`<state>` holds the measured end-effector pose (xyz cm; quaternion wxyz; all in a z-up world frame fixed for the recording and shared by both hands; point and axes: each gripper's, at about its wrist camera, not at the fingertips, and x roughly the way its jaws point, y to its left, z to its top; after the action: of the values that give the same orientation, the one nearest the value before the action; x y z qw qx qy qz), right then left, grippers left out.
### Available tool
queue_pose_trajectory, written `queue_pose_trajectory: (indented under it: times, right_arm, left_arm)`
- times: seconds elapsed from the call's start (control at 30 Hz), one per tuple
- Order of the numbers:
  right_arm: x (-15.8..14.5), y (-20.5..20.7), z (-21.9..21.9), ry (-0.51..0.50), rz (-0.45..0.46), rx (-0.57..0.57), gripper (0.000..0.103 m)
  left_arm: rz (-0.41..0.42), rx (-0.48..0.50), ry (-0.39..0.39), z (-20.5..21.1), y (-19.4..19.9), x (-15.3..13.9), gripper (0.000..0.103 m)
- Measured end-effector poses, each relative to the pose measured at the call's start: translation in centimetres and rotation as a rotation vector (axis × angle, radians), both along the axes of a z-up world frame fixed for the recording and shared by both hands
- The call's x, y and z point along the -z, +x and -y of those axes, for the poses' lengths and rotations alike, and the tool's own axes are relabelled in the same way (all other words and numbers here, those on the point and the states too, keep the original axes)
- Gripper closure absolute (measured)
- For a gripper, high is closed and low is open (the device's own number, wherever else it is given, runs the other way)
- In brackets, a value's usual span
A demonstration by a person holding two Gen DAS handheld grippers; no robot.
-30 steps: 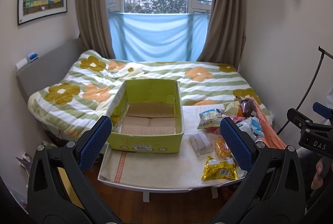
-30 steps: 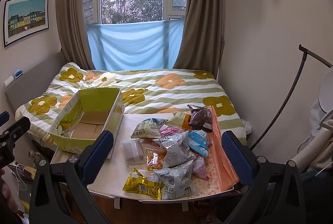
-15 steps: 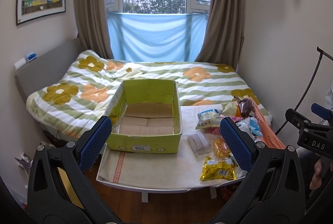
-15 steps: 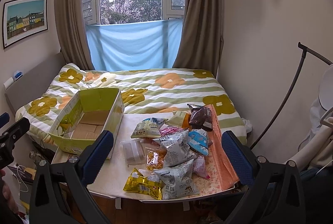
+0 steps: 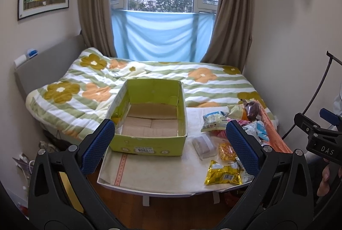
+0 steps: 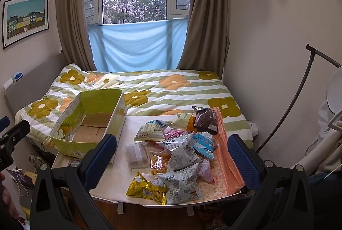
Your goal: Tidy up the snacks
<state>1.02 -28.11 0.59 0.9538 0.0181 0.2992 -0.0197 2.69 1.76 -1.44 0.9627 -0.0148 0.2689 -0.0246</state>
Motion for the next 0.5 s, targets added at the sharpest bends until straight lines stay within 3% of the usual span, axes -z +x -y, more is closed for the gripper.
queue_pose_trajectory:
  times: [0.23, 0.5]
  right_arm:
    - [-0.1, 0.4, 1.5, 0.025, -0.037, 0.012, 0.000]
    - [4.6, 0.3, 3.8, 0.042, -0.156, 0.068, 0.000]
  left_arm:
    - [-0.098, 0.054, -0.008, 0.5, 1.7, 1.4, 0.000]
    - [-0.289, 0.215, -0.066, 3.1, 4.5, 8.1, 0.000]
